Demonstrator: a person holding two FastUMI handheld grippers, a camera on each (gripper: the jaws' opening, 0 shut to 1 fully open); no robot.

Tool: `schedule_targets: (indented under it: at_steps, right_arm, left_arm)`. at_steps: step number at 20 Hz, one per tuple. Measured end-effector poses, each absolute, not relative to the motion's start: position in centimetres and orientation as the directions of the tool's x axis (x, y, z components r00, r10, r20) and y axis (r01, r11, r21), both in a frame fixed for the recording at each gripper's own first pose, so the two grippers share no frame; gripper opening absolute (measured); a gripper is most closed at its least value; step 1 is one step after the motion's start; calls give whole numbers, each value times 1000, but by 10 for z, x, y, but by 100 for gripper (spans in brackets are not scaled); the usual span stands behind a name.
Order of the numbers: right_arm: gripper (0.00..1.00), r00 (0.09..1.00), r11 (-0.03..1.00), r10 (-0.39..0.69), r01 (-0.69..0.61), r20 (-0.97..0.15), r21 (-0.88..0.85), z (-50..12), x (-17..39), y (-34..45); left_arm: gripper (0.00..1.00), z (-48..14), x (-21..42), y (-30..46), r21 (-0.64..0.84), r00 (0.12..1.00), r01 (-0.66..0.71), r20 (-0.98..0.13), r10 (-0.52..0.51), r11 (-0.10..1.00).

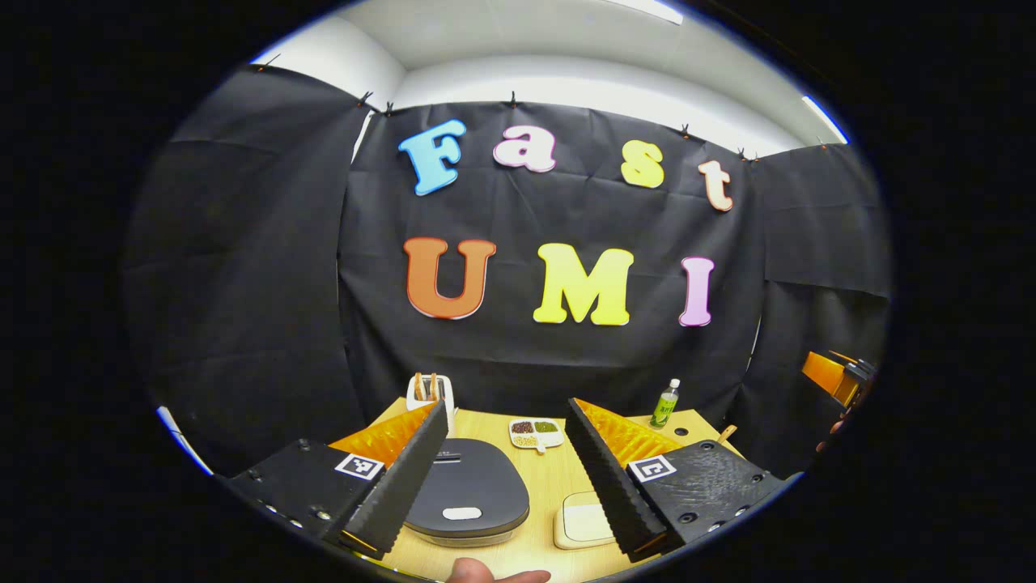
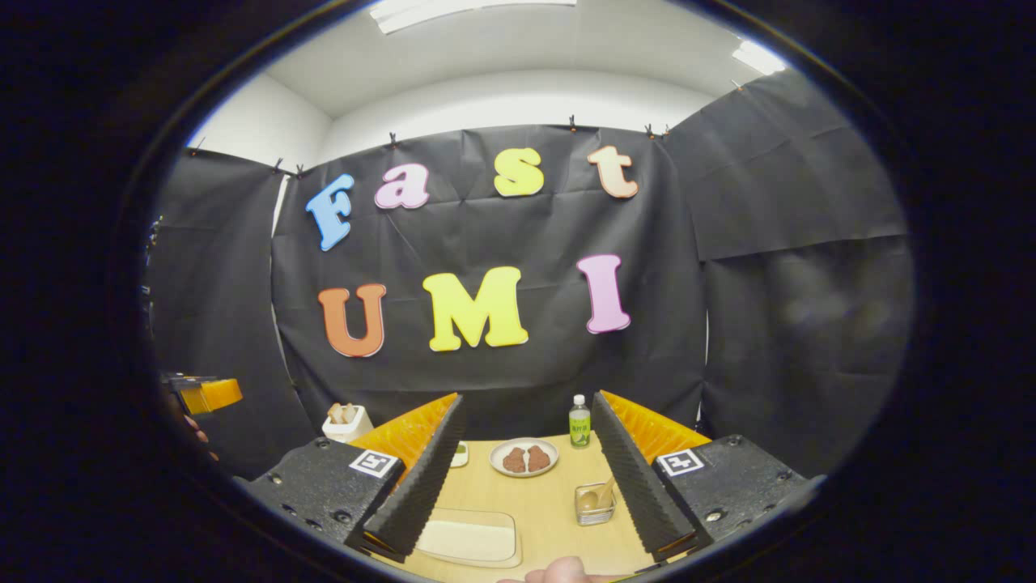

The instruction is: Close the left gripper, press the button to open the rice cooker; take a wooden spoon from the chopstick holder with the right hand, scoop a spoonful of rice and pour it into the rice cooker, then put the wooden spoon back into the chopstick holder.

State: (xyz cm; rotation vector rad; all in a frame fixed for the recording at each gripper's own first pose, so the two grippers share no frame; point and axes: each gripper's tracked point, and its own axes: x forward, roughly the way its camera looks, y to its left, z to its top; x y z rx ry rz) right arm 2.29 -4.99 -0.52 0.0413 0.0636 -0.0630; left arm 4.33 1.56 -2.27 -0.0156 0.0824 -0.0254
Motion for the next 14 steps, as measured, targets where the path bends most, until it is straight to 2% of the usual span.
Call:
schedule_targets:
  at_steps: [4,5,6,7,10,11,12,13,14]
  right_arm:
    - [100,999,999,-46,46,-21,22,-1,-12,-22]
    - [94,999,999,-49,49,-8,22,-1,-21,-18]
    - [93,999,998,-50,50,-8,27,-5,-29,-14]
    - [100,999,998,-45,45,-14,31,-11,-38,-6]
    - [100,997,998,-49,51,-52,43,-24,-57,6]
    - [100,997,998,-45,47,-58,46,-8,-60,8]
    - [100,997,998,-50,52,-57,38,-8,-63,7]
    - [93,997,998,-58,60,-55,26,-8,-66,7]
    - [93,997,998,-59,60,-55,20,-7,-69,8]
  left_arm:
    - [94,-17,8,1,30,997,72,-25,-71,997]
    - [94,-16,0,-4,30,996,84,-18,-84,996]
    - [94,-16,-9,-10,20,995,98,-23,-98,995]
    - [94,-15,-18,-16,16,994,110,-18,-109,994]
    - [94,-9,-36,-22,34,992,127,25,-128,991]
    - [94,-13,-41,-24,36,991,127,25,-128,991]
    - [84,-13,-45,-23,43,992,122,35,-124,992]
    - [84,-11,-48,-21,53,992,116,45,-118,992]
    - [94,-10,-50,-19,63,992,110,56,-114,992]
